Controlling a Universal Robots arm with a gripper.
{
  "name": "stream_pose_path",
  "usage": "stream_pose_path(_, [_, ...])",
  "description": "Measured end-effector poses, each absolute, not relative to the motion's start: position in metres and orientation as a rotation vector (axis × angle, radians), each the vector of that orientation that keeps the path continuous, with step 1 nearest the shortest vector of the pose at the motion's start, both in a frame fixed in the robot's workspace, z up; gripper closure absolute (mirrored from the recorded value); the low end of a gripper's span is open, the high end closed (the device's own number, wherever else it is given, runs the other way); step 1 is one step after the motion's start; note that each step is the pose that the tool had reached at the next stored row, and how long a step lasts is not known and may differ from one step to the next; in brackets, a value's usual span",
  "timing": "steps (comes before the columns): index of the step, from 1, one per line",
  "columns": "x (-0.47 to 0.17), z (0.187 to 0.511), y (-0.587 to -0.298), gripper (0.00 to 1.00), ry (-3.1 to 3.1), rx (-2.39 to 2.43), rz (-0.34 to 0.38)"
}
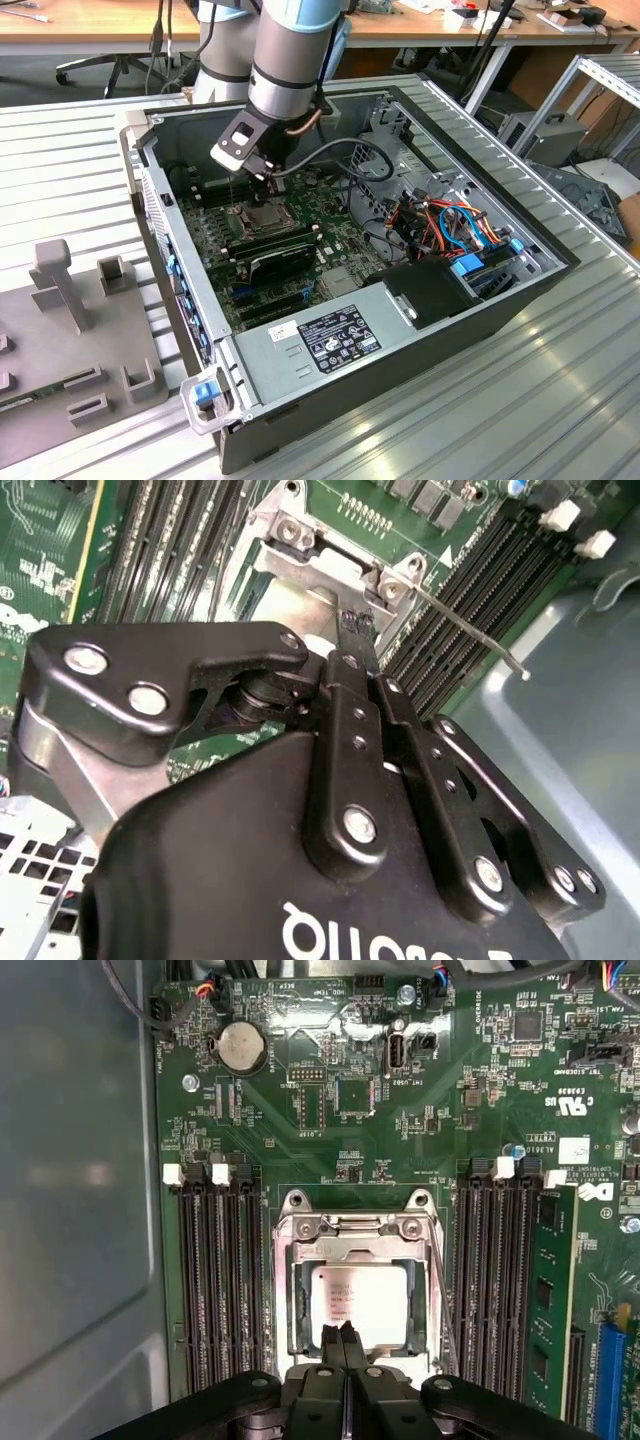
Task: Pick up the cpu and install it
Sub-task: 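Close the cpu cover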
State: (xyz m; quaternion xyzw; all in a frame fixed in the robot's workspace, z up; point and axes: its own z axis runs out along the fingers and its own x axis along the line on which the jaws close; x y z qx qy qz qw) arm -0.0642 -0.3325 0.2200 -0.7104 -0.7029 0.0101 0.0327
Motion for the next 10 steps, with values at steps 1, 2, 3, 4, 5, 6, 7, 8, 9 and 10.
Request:
stream_pose_path(1, [-0.0643,0.2180,-0.3325,0.89,-2.163,-2.187,0.031])
stream_pose_path(2, [-0.0644,0.2171,-0.3325,0.89,-2.163,-2.187,0.031])
stream_pose_path(3, [-0.0645,0.2162,-0.3325,0.89,-2.163,-2.187,0.031])
stream_pose_path(4, [-0.0647,0.2153,-0.3325,0.89,-2.163,-2.187,0.031])
stream_pose_path(5, [-0.0649,0.2145,-0.3325,0.89,-2.163,-2.187,0.031])
stream_pose_path(6, [-0.0651,0.2139,-0.3325,0.89,-2.163,-2.187,0.031])
stream_pose_path(7, [-0.0653,0.2133,-0.3325,0.89,-2.163,-2.187,0.031])
stream_pose_path(8, [-0.0655,0.2122,-0.3325,0.89,-2.163,-2.187,0.031])
stream_pose_path(9, [-0.0657,0.2110,-0.3325,0.89,-2.164,-2.187,0.031])
stream_pose_path(10, [-0.0658,0.2102,-0.3325,0.89,-2.163,-2.187,0.031])
